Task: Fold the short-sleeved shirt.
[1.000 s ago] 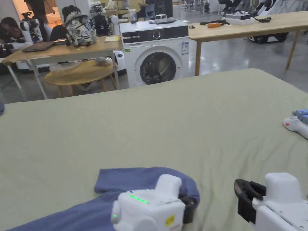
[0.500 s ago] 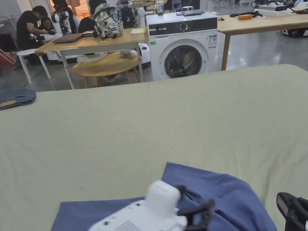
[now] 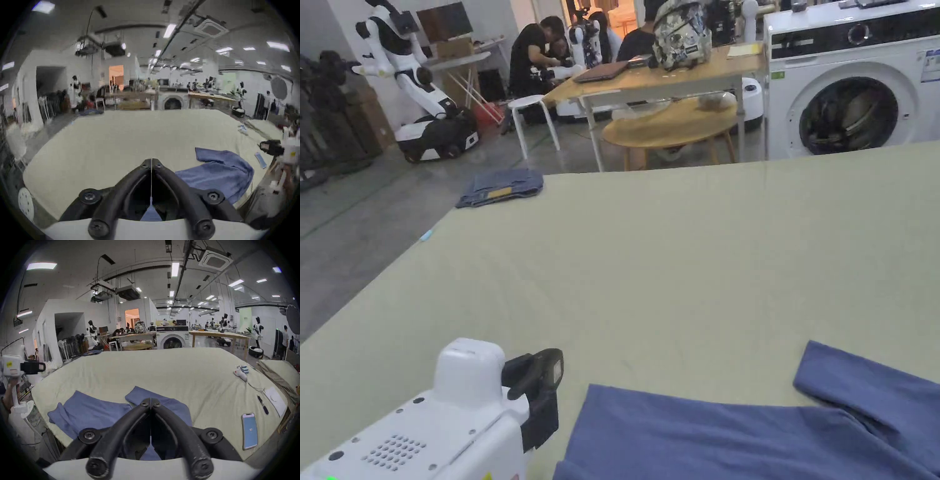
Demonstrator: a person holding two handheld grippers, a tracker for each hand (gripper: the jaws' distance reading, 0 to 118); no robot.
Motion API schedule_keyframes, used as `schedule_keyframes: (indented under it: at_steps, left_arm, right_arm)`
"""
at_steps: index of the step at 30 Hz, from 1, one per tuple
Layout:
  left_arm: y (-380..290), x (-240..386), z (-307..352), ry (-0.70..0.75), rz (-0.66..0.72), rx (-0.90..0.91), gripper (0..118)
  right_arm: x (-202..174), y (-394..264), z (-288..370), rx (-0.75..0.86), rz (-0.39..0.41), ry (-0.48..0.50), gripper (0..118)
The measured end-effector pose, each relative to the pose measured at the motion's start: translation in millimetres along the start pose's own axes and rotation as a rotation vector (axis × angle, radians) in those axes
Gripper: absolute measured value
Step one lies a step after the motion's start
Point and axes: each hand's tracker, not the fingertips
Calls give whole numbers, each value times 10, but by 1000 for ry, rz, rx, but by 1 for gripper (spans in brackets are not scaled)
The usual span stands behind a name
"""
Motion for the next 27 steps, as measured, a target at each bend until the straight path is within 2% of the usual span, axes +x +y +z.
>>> schedule_keyframes:
  at_steps: [1, 2, 4, 6, 7, 9, 11, 15, 17, 18, 19, 21, 22, 24, 25, 27]
  left_arm:
    - [6, -79, -132, -19, 51, -70, 0]
    - [-25, -135, -278, -15, 86, -117, 6]
    - [-53, -220, -639, 6, 77, -234, 28]
    - [-99, -291, -996, 13, 49, -283, 38]
    - [-143, -308, -1205, 15, 29, -314, 56]
    - [-220, -343, -1548, -31, 53, -394, 56]
    - [-310, -408, -1894, -23, 115, -478, 70]
    - [-458, -489, -2359, 56, 6, -612, 66]
    - [-527, -504, -2413, 9, 54, -643, 55]
    - [-569, -522, -2468, -19, 125, -676, 51]
    - [-598, -520, -2501, 19, 119, -682, 42]
    - [-576, -505, -2469, 21, 85, -671, 10]
    - [-541, -462, -2441, 44, 54, -675, 0]
    - [-505, -362, -2399, 23, -12, -672, 0]
    - [-505, -310, -2380, 19, -15, -677, 0]
    - [-523, -213, -2363, 40, -63, -664, 0]
  right_arm:
    - [4, -4, 2, -4, 0, 1, 0]
    - [11, -13, 5, -8, -3, 0, 0]
    - [37, -42, 21, -14, -11, -7, 0]
    - [80, -68, 33, -26, -21, -18, 0]
    - [112, -85, 42, -34, -28, -28, 0]
    - [210, -130, 74, -45, -53, -41, 0]
    - [289, -157, 86, -58, -80, -51, 0]
    - [409, -206, 113, -81, -94, -81, 0]
    - [438, -228, 111, -92, -96, -97, 0]
    - [458, -237, 103, -97, -99, -100, 0]
    - [471, -244, 91, -102, -102, -101, 0]
    - [465, -260, 88, -110, -103, -109, 0]
    - [467, -272, 95, -112, -102, -111, 0]
    - [474, -301, 102, -125, -106, -116, 0]
    - [482, -312, 97, -139, -118, -123, 4]
    - [507, -338, 92, -154, -148, -164, 53]
